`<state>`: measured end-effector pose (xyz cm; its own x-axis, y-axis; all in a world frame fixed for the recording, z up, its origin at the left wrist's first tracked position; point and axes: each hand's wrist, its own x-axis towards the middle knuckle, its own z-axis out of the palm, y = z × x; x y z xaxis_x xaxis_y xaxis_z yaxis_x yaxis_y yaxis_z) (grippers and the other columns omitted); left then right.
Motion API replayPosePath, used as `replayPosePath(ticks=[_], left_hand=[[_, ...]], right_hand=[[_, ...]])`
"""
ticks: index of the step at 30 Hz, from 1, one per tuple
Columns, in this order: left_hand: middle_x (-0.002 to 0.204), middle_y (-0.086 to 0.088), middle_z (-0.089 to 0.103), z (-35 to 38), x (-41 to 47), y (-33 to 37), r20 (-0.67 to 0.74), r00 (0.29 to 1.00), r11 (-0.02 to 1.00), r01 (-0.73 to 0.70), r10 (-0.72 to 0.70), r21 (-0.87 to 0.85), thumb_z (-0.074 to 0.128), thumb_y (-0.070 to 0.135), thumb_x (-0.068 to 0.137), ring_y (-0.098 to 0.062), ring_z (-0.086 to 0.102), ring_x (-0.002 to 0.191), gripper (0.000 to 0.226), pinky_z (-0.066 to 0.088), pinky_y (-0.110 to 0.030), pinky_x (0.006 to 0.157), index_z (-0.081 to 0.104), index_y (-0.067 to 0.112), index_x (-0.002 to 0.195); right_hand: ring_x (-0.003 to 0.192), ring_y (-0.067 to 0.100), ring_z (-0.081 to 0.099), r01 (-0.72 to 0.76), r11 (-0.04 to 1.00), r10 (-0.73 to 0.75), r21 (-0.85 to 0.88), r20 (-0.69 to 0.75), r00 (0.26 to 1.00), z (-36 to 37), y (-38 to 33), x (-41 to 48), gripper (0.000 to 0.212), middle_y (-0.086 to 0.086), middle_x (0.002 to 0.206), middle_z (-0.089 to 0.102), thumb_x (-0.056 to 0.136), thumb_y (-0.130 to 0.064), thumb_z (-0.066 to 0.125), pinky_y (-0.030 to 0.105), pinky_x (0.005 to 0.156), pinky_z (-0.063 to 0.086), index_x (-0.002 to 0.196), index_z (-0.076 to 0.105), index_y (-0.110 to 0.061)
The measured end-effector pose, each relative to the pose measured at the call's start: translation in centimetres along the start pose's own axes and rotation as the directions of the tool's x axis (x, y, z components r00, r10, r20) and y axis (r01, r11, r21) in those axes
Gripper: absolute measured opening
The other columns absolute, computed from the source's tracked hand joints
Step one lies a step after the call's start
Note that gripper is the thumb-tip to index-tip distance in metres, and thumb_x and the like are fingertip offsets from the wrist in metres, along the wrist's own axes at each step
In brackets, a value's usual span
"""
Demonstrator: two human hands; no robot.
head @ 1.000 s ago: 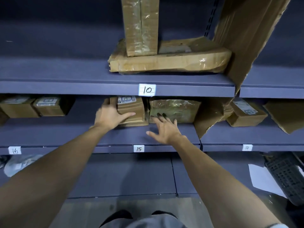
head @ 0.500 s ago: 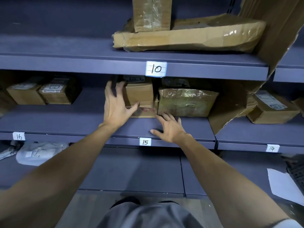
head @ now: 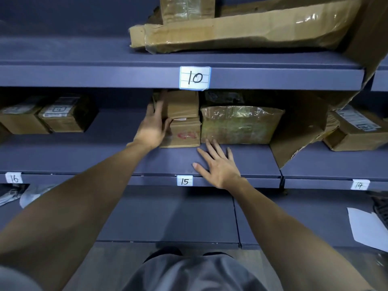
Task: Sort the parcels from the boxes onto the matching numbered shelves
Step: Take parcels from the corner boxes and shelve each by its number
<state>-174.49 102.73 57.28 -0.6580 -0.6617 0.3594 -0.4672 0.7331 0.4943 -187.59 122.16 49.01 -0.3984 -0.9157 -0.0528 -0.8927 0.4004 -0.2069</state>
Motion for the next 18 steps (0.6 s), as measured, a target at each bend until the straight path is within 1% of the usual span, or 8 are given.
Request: replayPosePath(ticks=[3,5,7,9,11,14,16,18], left_hand=[[0.146,-0.017,0.031,0.7,-0.1,0.0,0.020,1.000,1.000,-0.004,0.004,-0.017,0.046,0.024,0.105,-0.043,0.060,0.089,0.058,0.053,-0.051,0.077,0.016,0.026,0.154],[0.152,-0.018,0.029,1.1,-0.2,-0.1,0.010,1.000,1.000,-0.014,0.014,-0.027,0.045,0.023,0.104,-0.044,0.060,0.097,0.054,0.053,-0.050,0.078,0.020,0.022,0.152],[0.152,-0.019,0.032,1.1,-0.2,-0.2,0.001,1.000,0.999,-0.025,0.025,-0.026,0.046,0.022,0.104,-0.045,0.059,0.104,0.051,0.053,-0.047,0.080,0.024,0.020,0.150],[0.150,-0.019,0.037,0.7,-0.5,-0.2,0.001,0.999,0.999,-0.037,0.037,-0.010,0.047,0.023,0.103,-0.046,0.060,0.101,0.051,0.054,-0.049,0.079,0.024,0.023,0.149],[0.150,-0.022,0.037,0.0,-1.0,0.0,0.009,1.000,0.998,-0.026,0.026,0.052,0.046,0.025,0.103,-0.048,0.063,0.094,0.052,0.055,-0.050,0.075,0.025,0.026,0.150],[0.157,-0.026,0.028,-1.6,-1.9,0.8,0.058,0.998,0.983,-0.008,-0.003,0.181,0.045,0.027,0.104,-0.052,0.062,0.098,0.055,0.054,-0.052,0.075,0.026,0.027,0.155],[0.148,-0.026,0.039,-2.8,-2.6,1.2,0.053,0.999,0.965,-0.018,0.004,0.263,0.050,0.026,0.101,-0.051,0.061,0.096,0.056,0.052,-0.052,0.067,0.031,0.027,0.153],[0.125,-0.026,0.048,-4.0,-3.2,1.3,0.033,0.998,0.936,-0.061,0.053,0.348,0.056,0.026,0.095,-0.046,0.059,0.090,0.053,0.049,-0.047,0.058,0.042,0.020,0.145]], right_hand=[[0.151,0.014,-0.022,-0.004,1.000,0.005,-0.026,0.010,1.000,0.2,0.0,0.1,0.081,-0.005,0.167,-0.017,0.089,-0.075,0.005,0.054,0.122,-0.008,0.160,0.007,-0.035],[0.151,0.014,-0.024,-0.011,0.999,0.012,-0.051,0.018,1.000,0.2,0.0,0.2,0.073,-0.006,0.166,-0.019,0.096,-0.070,0.012,0.054,0.122,-0.009,0.160,0.005,-0.035],[0.150,0.014,-0.025,-0.012,0.998,0.014,-0.060,0.035,0.999,0.1,0.0,0.2,0.072,-0.006,0.166,-0.020,0.098,-0.069,0.014,0.055,0.122,-0.010,0.160,0.002,-0.035],[0.150,0.014,-0.026,-0.009,0.999,0.012,-0.041,0.072,0.997,-0.2,0.1,0.3,0.072,-0.006,0.165,-0.021,0.098,-0.069,0.015,0.055,0.121,-0.011,0.160,0.001,-0.036],[0.150,0.014,-0.027,-0.012,1.000,0.014,-0.018,0.133,0.991,-0.9,0.1,0.5,0.073,-0.006,0.165,-0.023,0.098,-0.070,0.017,0.054,0.121,-0.013,0.160,0.000,-0.036],[0.152,0.018,-0.022,-0.027,0.999,0.036,-0.041,0.247,0.968,-2.7,-0.4,0.6,0.076,-0.004,0.165,-0.023,0.098,-0.071,0.022,0.058,0.121,-0.008,0.160,-0.001,-0.034],[0.154,0.021,-0.015,-0.059,0.998,0.062,-0.021,0.307,0.950,-4.0,-0.9,0.3,0.078,-0.002,0.167,-0.015,0.098,-0.069,0.028,0.061,0.120,-0.001,0.161,0.001,-0.031],[0.154,0.021,-0.008,-0.095,0.995,0.084,0.017,0.319,0.944,-5.1,-1.5,-0.2,0.080,0.000,0.169,-0.003,0.098,-0.067,0.035,0.062,0.119,0.005,0.161,0.004,-0.030]])
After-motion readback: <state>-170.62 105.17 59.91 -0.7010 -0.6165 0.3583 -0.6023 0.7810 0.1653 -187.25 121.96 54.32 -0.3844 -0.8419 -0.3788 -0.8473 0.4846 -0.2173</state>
